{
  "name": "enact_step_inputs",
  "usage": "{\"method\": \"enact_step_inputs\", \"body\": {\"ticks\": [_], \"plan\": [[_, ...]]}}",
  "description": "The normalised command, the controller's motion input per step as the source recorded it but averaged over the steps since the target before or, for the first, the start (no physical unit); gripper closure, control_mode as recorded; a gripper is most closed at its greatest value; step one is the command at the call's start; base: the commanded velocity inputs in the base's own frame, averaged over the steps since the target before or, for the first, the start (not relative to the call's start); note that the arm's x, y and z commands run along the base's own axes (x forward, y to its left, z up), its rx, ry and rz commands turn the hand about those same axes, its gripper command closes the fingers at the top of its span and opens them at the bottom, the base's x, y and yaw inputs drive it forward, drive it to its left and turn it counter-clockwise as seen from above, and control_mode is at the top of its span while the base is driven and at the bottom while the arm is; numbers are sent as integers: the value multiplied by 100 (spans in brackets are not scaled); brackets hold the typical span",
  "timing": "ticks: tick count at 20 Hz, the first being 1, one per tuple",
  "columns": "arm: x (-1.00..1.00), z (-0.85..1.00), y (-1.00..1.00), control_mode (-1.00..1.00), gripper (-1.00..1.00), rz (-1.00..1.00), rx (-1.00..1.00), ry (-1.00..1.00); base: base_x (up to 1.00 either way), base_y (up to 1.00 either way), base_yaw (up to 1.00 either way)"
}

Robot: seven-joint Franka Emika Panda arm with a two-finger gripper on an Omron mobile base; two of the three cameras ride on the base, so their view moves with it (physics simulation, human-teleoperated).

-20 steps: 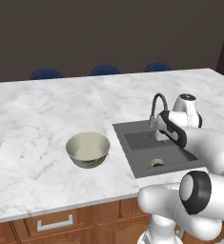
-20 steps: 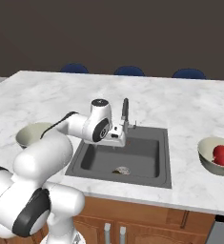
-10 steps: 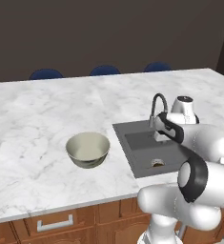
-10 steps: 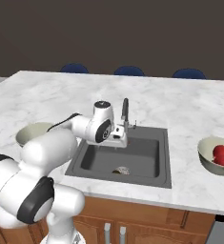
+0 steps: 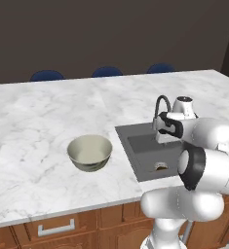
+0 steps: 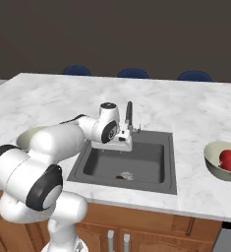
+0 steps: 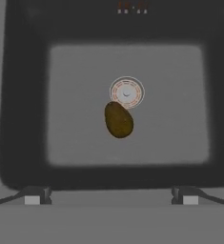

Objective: Pick the onions from the cabinet and place them in one bowl. Pick the avocado from the sink and place it in the other bowl.

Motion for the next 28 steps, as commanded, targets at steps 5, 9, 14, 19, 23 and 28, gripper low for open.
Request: {"method": "enact_step_inputs", "body": {"ticks": [5,9,14,19,23,28], "plan": [[0,-25,-6,-100,-100,0,0,1,0,0,0],[0,-29,-5,-100,-100,0,0,0,0,0,0],[0,-22,-3,-100,-100,0,0,0,0,0,0],[0,-20,-3,-100,-100,0,0,0,0,0,0],[0,-18,-4,-100,-100,0,0,0,0,0,0],[9,-15,-3,-100,-100,0,0,0,0,0,0]]}}
